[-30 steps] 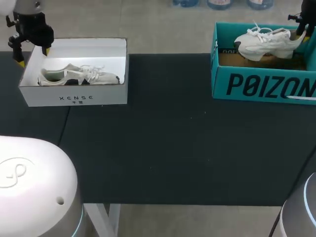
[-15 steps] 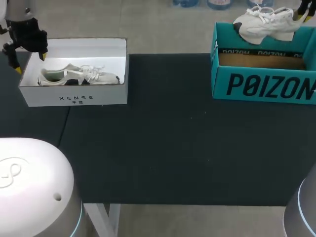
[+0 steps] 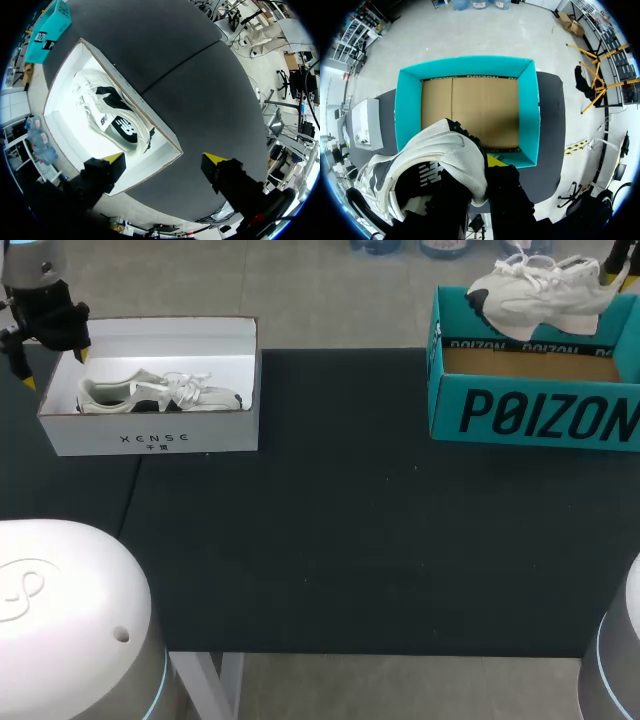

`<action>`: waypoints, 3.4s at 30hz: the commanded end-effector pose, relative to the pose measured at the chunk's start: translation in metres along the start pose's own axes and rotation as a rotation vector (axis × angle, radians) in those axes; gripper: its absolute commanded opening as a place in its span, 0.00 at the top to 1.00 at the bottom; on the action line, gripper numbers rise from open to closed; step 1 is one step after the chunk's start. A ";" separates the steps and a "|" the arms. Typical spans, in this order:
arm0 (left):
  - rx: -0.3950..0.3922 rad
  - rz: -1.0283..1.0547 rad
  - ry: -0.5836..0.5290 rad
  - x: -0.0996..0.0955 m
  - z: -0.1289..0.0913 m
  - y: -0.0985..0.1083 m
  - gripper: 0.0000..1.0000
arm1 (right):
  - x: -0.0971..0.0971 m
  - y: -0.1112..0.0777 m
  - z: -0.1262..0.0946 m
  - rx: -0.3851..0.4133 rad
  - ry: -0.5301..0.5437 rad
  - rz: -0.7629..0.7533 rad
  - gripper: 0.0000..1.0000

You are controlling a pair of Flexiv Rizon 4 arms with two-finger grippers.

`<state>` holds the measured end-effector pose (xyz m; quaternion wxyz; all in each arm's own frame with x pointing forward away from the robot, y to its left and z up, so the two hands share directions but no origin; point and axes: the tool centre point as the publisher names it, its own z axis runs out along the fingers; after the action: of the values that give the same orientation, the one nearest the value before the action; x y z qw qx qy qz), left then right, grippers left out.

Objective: Take the shoe out of the shoebox, open the shoe tongue, remove and reinsert the insole, then place the shoe into the shoebox

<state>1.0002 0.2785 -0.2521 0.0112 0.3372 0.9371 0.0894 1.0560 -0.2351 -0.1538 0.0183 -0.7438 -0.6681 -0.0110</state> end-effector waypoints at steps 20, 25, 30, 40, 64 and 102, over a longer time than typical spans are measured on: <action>0.001 0.001 0.000 0.001 0.000 0.001 0.00 | 0.020 -0.072 -0.011 -0.292 -0.105 0.019 1.00; 0.001 0.001 0.000 0.001 0.000 0.001 0.00 | 0.059 -0.108 -0.005 -0.294 -0.258 0.034 1.00; 0.001 0.001 0.000 0.001 0.000 0.001 0.00 | 0.090 -0.138 0.003 -0.286 -0.260 0.135 1.00; 0.001 0.001 0.000 0.001 0.000 0.001 0.00 | 0.132 -0.195 0.037 -0.241 -0.240 0.343 1.00; 0.001 0.001 0.000 0.001 0.000 0.001 0.00 | 0.229 -0.291 0.147 -0.158 -0.328 0.311 1.00; 0.001 0.001 0.000 0.001 0.000 0.001 0.00 | 0.299 -0.293 0.236 0.009 -0.418 0.653 1.00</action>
<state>1.0002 0.2790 -0.2513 0.0102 0.3370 0.9372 0.0893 0.7909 0.0955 -0.3717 -0.0810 -0.8249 -0.5398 0.1470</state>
